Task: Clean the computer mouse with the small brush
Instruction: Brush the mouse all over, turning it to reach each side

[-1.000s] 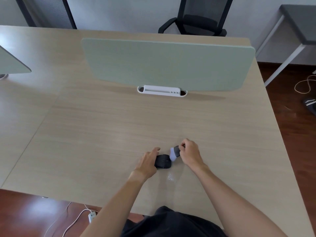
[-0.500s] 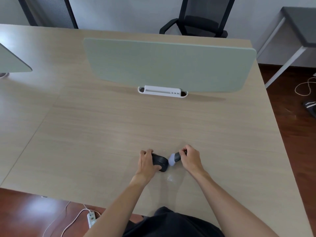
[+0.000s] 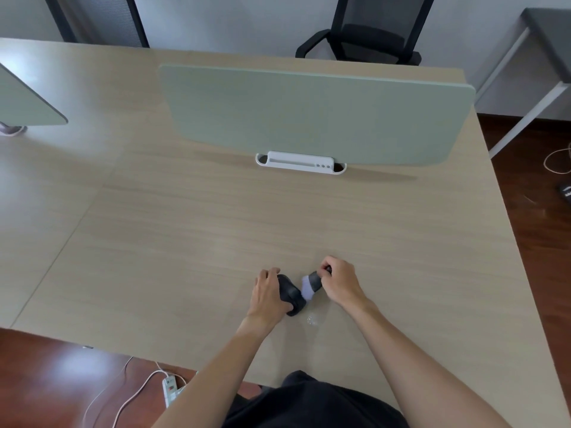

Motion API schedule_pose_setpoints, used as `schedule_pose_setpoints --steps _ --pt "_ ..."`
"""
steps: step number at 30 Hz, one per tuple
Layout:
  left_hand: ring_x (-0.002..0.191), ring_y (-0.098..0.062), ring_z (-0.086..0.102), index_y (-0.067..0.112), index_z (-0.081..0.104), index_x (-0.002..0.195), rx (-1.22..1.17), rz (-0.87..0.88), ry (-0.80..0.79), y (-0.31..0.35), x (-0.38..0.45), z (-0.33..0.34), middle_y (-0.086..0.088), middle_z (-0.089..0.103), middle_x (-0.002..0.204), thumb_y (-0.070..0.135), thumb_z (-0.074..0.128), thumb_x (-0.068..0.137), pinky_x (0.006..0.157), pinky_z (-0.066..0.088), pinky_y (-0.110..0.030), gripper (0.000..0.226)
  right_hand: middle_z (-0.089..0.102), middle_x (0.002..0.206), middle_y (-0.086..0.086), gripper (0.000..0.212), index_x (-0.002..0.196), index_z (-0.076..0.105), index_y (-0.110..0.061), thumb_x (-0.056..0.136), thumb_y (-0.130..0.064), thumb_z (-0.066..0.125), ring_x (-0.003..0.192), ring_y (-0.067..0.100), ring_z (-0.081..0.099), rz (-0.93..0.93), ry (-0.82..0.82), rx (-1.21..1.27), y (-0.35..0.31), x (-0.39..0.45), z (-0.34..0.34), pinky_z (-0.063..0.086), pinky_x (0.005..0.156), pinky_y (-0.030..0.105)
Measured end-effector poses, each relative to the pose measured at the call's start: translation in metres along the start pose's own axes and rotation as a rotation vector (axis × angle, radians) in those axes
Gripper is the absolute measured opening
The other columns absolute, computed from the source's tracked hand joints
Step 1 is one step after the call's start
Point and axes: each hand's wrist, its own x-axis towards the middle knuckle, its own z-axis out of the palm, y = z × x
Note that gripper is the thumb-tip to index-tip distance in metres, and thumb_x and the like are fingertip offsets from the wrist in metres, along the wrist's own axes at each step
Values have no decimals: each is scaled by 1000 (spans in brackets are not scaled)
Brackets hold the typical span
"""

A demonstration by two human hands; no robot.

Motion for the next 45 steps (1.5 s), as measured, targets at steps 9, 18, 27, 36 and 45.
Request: schedule_pose_setpoints --steps 9,18,27,36,45 --pt "105 -25 48 11 48 125 -75 -16 -17 3 1 1 -6 41 122 5 83 57 80 46 -30 76 63 81 2 6 89 66 -8 88 -14 64 75 18 56 1 -54 93 -17 -2 22 42 62 19" --pt "100 -27 58 13 56 112 -56 146 -68 8 14 -5 -3 60 106 -6 64 58 76 52 -35 57 64 78 4 6 80 64 -10 86 -12 63 74 18 56 56 93 187 -11 2 -2 40 63 23" --pt "108 -28 50 13 50 128 -83 54 -48 18 13 -6 -9 46 120 12 81 62 93 49 -41 74 63 81 5 4 86 64 -9 85 -13 64 75 21 57 104 78 151 7 -12 3 43 65 27" --pt "104 -32 57 9 51 118 -56 95 -65 30 21 1 -12 59 112 -6 66 69 84 53 -46 53 63 81 3 9 91 67 -8 83 -12 68 73 16 56 100 46 250 -8 -12 5 39 59 18" --pt "109 -34 50 21 44 133 -4 54 -45 25 7 8 -13 49 116 20 77 72 91 46 -40 70 64 82 1 8 88 67 -5 85 -10 63 80 17 57 66 196 264 -3 -18 -1 43 68 20"
